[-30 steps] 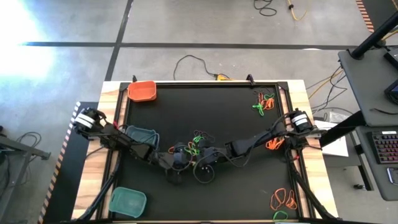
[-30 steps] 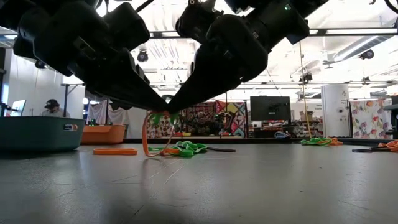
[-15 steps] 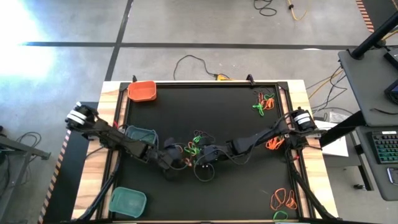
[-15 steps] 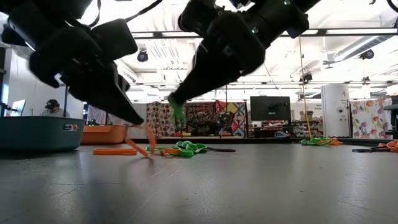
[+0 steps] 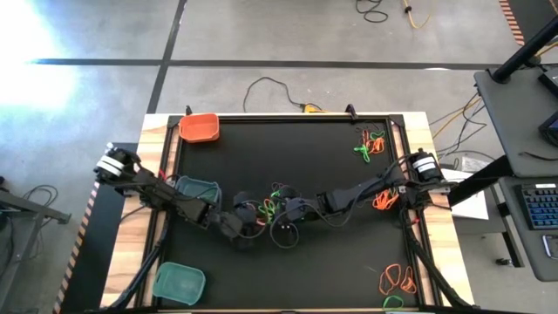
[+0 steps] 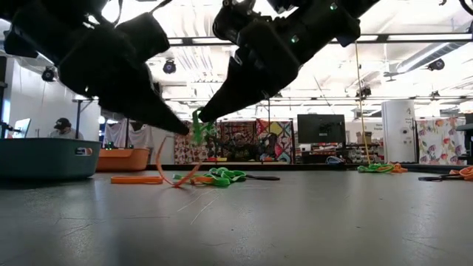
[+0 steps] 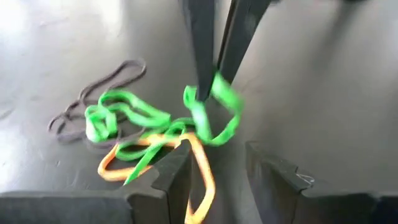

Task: Sort rubber bands into baskets
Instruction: Put the green rubber band into the blue bin

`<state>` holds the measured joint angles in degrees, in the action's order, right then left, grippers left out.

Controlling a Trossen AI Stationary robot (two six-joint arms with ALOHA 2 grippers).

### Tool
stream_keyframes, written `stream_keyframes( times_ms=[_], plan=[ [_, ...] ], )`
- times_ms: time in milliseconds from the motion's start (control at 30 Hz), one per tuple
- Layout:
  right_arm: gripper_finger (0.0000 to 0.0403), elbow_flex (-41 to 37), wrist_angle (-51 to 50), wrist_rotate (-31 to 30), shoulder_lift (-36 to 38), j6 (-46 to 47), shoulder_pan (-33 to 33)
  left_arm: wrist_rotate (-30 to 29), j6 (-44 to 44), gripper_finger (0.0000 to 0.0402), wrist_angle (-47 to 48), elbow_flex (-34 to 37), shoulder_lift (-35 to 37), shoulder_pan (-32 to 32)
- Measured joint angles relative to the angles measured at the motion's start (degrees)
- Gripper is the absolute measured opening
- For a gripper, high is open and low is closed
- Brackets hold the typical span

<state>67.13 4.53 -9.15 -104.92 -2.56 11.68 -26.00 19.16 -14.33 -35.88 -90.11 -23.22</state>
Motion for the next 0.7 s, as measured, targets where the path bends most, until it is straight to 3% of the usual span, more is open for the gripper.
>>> stream_keyframes(
  times_ms=[267, 467, 700],
  plan=[
    [0.0012, 0.0, -2.3, 0.2, 0.0, 1.7, -0.6, 0.0, 5.3, 0.0133, 10.6, 0.0, 1.8, 0.0],
    [0.0012, -0.4, -1.9, 9.4, -1.4, 8.5, 0.3, -0.5, 5.4, 0.0133, 6.9, 0.0, 1.2, 0.0],
    [0.0012, 0.7, 0.8, 9.5, -9.4, 11.5, 3.2, -0.4, 3.8, 0.0133, 2.6, 0.0, 0.0, 0.0]
  ],
)
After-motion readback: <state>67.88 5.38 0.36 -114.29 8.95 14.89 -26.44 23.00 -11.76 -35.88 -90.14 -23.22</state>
